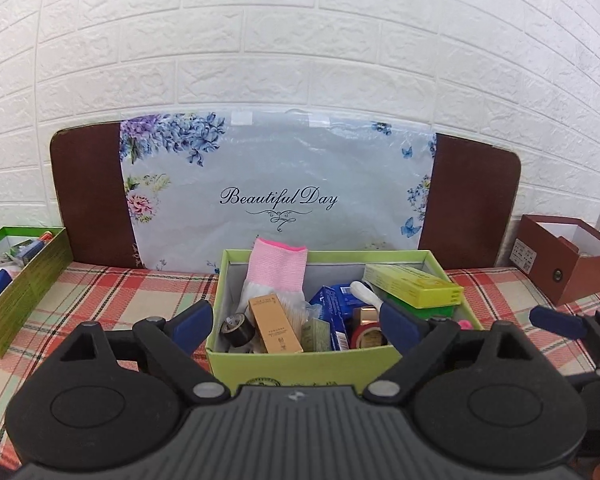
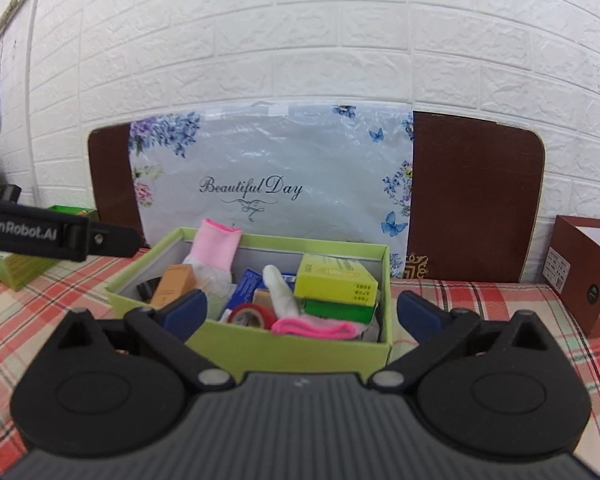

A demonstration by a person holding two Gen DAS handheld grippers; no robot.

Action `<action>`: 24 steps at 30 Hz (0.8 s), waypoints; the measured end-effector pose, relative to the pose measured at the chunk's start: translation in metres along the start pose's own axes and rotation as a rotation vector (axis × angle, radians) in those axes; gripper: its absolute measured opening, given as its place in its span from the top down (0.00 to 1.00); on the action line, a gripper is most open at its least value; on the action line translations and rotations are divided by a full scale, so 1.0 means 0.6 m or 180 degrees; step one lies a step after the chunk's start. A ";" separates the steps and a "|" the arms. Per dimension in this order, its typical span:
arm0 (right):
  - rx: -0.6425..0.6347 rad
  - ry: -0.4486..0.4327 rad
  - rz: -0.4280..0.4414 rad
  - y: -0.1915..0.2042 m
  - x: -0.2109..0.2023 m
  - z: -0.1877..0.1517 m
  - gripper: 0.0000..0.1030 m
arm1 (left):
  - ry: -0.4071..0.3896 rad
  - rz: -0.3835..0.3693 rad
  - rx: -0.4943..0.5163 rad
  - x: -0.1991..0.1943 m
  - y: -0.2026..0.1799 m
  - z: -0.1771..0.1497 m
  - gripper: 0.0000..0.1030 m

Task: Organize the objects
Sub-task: 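Withdraw both grippers from the green box toward the green square box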

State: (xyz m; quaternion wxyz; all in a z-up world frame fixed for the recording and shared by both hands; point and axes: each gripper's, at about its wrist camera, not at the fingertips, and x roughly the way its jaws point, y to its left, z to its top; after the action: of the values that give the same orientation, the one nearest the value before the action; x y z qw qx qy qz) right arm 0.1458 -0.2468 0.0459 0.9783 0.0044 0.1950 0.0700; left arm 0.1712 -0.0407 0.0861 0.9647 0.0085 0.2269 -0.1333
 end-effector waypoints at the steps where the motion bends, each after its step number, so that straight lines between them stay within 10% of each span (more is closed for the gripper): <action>1: 0.0021 -0.0016 0.0020 0.000 -0.014 -0.004 0.00 | -0.0014 -0.0040 -0.0007 -0.010 -0.002 -0.003 0.09; 24: -0.0035 0.0367 -0.0414 0.028 -0.184 -0.214 0.00 | 0.0520 -0.0536 -0.0216 -0.019 -0.046 -0.205 0.09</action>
State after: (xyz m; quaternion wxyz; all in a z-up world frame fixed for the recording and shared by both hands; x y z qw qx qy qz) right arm -0.0063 -0.2481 -0.0303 0.9679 -0.0177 0.2505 0.0076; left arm 0.1009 -0.0551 -0.0180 0.9281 -0.0324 0.3091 -0.2050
